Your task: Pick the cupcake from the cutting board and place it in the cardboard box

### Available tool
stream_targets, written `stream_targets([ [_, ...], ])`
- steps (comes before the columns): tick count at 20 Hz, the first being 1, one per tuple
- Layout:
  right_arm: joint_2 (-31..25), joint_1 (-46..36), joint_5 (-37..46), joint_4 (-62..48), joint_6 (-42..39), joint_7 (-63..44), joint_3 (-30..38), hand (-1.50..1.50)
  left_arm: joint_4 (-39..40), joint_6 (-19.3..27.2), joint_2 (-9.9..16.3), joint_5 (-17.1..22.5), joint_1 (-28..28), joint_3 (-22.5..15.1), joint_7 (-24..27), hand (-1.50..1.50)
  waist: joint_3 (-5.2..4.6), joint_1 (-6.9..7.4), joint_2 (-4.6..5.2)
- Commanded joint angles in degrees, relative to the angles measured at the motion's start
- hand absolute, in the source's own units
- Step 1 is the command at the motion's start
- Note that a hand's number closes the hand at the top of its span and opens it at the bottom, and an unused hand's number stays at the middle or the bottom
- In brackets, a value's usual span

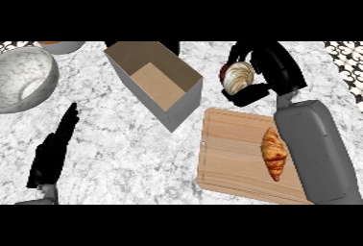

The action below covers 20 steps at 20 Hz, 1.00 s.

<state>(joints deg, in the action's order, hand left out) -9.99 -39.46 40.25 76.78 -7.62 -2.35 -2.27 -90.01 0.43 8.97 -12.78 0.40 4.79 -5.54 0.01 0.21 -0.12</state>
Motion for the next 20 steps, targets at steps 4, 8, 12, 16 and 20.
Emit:
stream_targets([
  [4, 5.3, -9.1, -1.3, -1.2, -2.2, -5.8, -0.1, 1.5, -0.2, -1.6, 0.9, 1.0, -2.1, 1.1, -2.7, 0.0, -0.02, 0.23, 0.13],
  [8, 9.8, -18.3, 1.6, -9.7, 0.6, -11.0, -0.9, 1.5, -1.3, 1.9, -2.3, -2.6, -1.1, -2.1, -2.2, 0.0, -0.03, 0.73, 0.22],
  [12, 9.9, -24.7, -0.4, -20.3, 7.0, -13.2, -4.8, 1.5, 2.5, 0.2, -0.6, -1.3, -3.8, -0.3, -0.8, 0.0, -0.06, 1.27, 0.44],
  [16, 10.0, -30.4, -2.3, -32.2, 8.6, -10.4, -3.8, 1.5, -0.1, -1.3, 0.7, 0.1, -2.9, 0.7, -0.3, 0.0, -0.06, 2.03, 0.6],
  [20, 10.0, -32.9, -5.5, -42.6, 14.4, -7.7, -6.6, 1.5, -0.4, -1.7, -0.3, -0.1, -1.3, -0.7, 0.4, 0.0, -0.07, 3.15, 0.87],
])
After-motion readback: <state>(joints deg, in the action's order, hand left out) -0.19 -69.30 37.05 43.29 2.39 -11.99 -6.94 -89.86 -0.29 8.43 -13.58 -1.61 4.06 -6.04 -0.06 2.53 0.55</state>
